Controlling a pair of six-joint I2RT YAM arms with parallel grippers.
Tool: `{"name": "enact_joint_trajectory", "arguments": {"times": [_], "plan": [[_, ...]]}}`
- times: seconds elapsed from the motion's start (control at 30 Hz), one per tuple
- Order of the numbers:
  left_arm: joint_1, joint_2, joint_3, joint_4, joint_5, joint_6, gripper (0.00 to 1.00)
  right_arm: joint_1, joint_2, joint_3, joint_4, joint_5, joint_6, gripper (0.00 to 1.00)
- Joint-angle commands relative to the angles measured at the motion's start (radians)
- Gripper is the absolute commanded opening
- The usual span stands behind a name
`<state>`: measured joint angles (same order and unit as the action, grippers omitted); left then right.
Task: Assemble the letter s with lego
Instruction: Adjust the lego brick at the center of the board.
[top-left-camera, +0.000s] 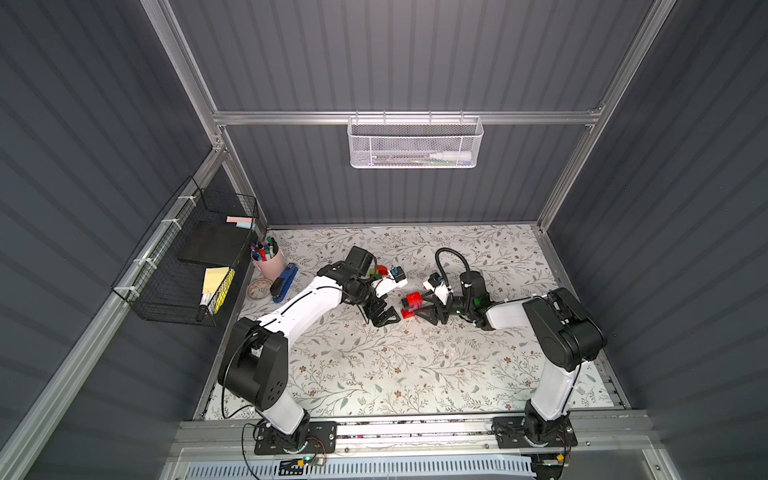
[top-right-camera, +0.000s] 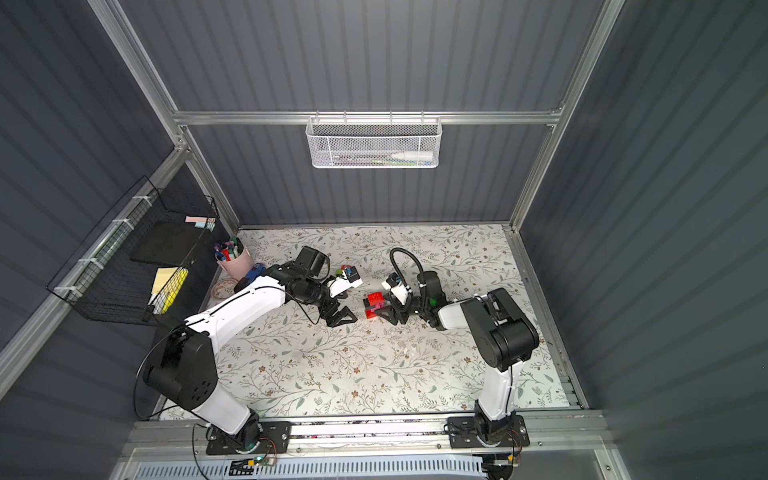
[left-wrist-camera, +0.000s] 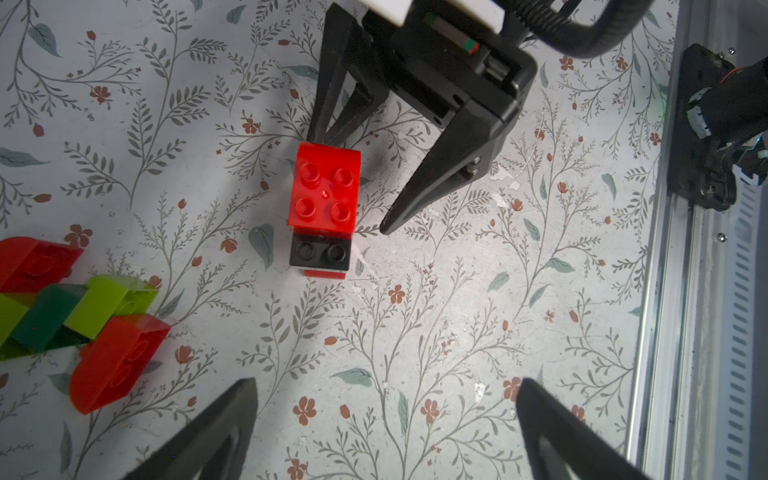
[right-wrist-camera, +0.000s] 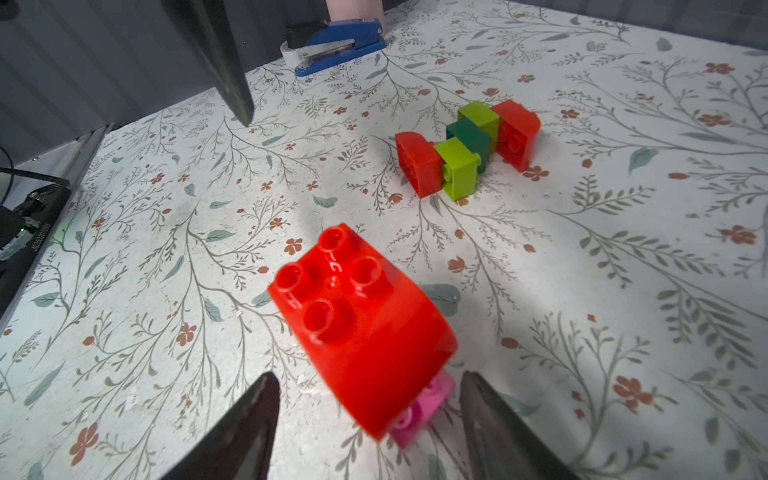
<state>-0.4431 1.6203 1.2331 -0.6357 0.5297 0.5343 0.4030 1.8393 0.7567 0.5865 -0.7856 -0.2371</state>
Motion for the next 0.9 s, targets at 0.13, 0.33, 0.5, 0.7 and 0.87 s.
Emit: {"name": "enact_joint_trajectory", "arguments": {"times": [0.13, 0.33, 0.5, 0.7, 0.87], "plan": [[0.006, 0.018, 0.019, -0.022, 0.030, -0.004, 0.99, 0.006, -0.063, -0.043, -0.002, 0.012, -0.034, 0.74], [0.007, 0.034, 0.026, -0.040, 0.045, 0.008, 0.99, 0.005, -0.017, 0.031, -0.096, 0.006, -0.035, 0.79], [0.006, 0.039, 0.025, -0.050, 0.047, 0.021, 1.00, 0.006, 0.033, 0.089, -0.160, -0.041, -0.028, 0.83], [0.006, 0.056, 0.033, -0.059, 0.061, 0.028, 1.00, 0.006, 0.087, 0.142, -0.181, -0.065, -0.027, 0.85], [0.006, 0.065, 0.037, -0.070, 0.067, 0.036, 1.00, 0.007, 0.128, 0.179, -0.182, -0.117, -0.026, 0.85]]}}
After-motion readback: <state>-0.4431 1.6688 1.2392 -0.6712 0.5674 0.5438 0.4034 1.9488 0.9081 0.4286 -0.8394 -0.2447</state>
